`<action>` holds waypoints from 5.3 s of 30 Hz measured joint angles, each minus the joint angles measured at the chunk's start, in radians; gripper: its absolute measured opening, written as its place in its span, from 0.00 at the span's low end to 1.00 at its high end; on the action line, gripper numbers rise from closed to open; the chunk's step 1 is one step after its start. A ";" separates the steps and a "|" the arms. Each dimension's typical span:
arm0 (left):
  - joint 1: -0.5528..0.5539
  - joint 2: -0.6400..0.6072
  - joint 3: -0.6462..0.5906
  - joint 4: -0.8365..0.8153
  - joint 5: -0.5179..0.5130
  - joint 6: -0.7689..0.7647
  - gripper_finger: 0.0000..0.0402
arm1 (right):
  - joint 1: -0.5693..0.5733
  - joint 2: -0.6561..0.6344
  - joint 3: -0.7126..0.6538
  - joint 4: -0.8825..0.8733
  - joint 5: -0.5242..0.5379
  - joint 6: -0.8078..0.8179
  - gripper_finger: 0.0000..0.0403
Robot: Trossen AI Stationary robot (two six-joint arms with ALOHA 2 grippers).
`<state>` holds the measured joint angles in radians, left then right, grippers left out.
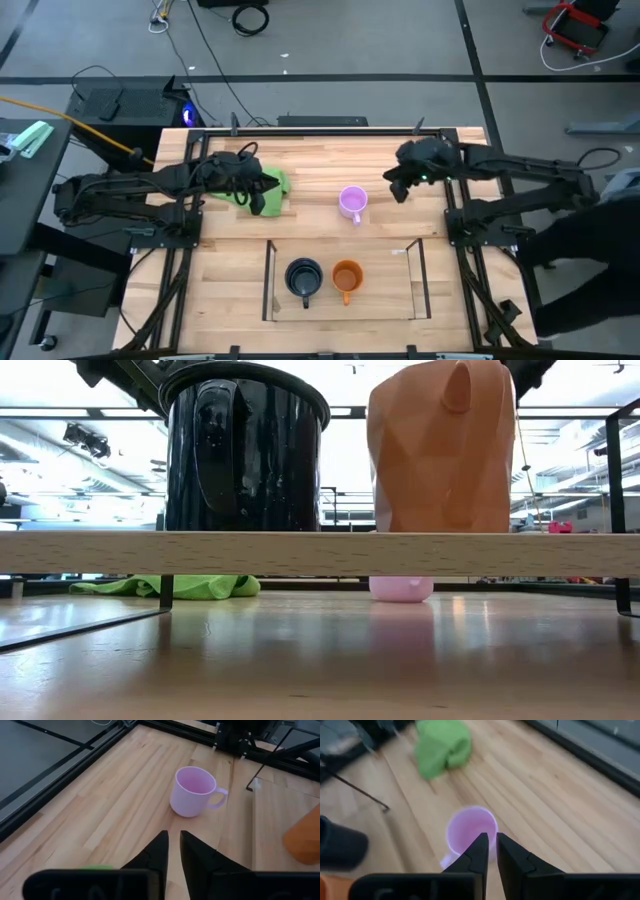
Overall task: Stack small to large cups/mugs on shelf
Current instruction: Put the pink mug on the shelf
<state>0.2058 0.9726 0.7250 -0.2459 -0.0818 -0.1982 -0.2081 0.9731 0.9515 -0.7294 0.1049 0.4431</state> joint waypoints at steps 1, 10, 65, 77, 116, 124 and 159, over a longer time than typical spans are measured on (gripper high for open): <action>0.000 0.000 0.000 0.000 0.000 0.000 0.14 | -0.019 0.028 0.011 -0.012 -0.021 -0.012 0.12; 0.000 0.000 0.000 -0.017 0.000 0.001 0.13 | -0.085 0.282 0.146 -0.045 -0.058 -0.116 0.22; -0.014 0.003 0.001 -0.083 0.000 -0.027 0.09 | -0.045 0.632 0.202 -0.068 -0.070 -0.133 0.25; -0.014 0.003 0.002 -0.090 0.000 -0.034 0.07 | -0.045 0.660 0.203 -0.056 -0.069 -0.132 0.25; -0.014 0.003 0.002 -0.107 0.000 -0.052 0.07 | -0.045 0.625 0.206 -0.077 -0.067 -0.201 0.01; -0.014 0.003 0.001 -0.122 0.000 -0.052 0.06 | -0.041 0.460 0.206 -0.107 -0.042 -0.164 0.01; -0.015 0.003 0.001 -0.126 0.000 -0.058 0.05 | 0.561 0.147 0.207 -0.452 0.188 0.575 0.01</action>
<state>0.1909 0.9752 0.7261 -0.3714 -0.0822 -0.2562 0.3526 1.1199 1.1587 -1.1812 0.2926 1.0176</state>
